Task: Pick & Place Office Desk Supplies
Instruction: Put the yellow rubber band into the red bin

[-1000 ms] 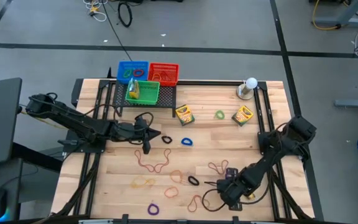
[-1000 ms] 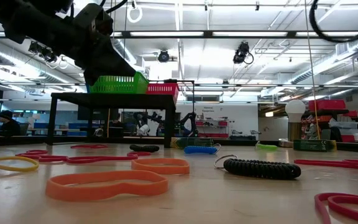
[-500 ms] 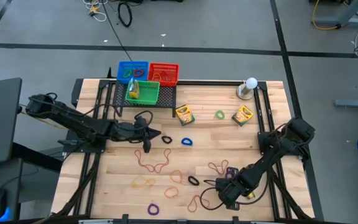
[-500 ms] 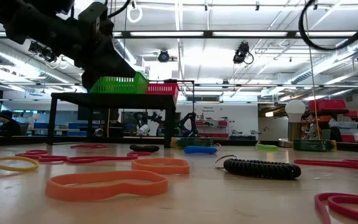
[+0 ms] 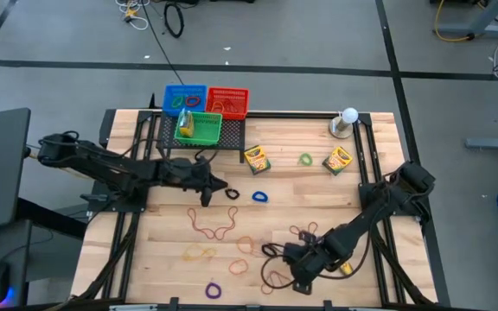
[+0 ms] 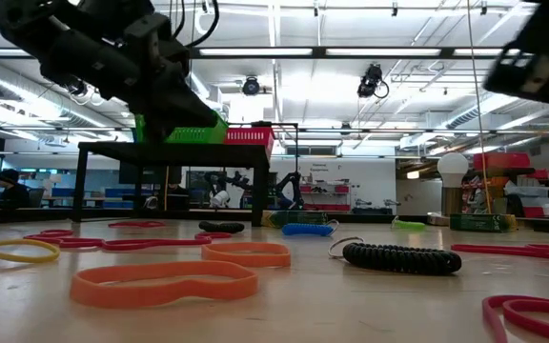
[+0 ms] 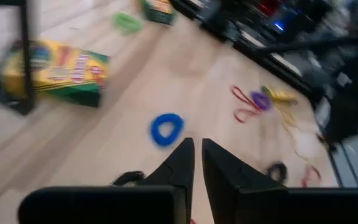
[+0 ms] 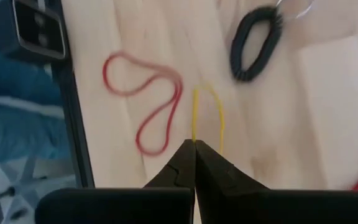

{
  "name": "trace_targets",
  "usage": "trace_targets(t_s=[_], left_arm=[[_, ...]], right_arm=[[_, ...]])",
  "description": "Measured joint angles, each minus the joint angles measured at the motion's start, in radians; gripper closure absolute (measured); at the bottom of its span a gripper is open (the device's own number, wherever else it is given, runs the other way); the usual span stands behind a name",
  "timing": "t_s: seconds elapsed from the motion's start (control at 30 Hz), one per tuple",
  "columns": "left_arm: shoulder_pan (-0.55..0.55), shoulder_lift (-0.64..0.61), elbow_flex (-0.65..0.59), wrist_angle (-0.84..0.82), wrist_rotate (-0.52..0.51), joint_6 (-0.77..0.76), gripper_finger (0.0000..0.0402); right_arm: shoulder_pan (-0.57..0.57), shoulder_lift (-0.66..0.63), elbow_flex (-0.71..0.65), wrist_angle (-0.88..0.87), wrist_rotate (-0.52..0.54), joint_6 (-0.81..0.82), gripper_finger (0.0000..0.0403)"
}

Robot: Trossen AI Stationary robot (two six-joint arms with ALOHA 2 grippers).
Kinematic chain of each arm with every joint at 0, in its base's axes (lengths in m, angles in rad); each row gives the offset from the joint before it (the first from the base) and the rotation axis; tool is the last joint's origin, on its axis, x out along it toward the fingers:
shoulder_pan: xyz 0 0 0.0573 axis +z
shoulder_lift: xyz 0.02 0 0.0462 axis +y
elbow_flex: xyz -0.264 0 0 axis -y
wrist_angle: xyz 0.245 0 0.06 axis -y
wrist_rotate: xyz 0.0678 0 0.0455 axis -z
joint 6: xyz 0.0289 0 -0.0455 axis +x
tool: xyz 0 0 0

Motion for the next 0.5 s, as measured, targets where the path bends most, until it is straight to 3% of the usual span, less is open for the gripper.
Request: trace_targets(t_s=[0.13,0.3,0.5], left_arm=[[-0.015,0.042,0.002,0.077,0.062,0.065,0.0375],[-0.025,0.097,0.001,0.158,0.06,0.074,0.039],[-0.025,0.159,0.003,0.291,0.048,0.041,0.0342]], right_arm=[[-0.019,0.0,0.036,-0.029,0.012,0.003,0.0401],[-0.04,-0.01,0.096,-0.1,0.049,0.0,0.0401],[-0.081,-0.032,0.153,-0.165,0.15,-0.026,0.0401]])
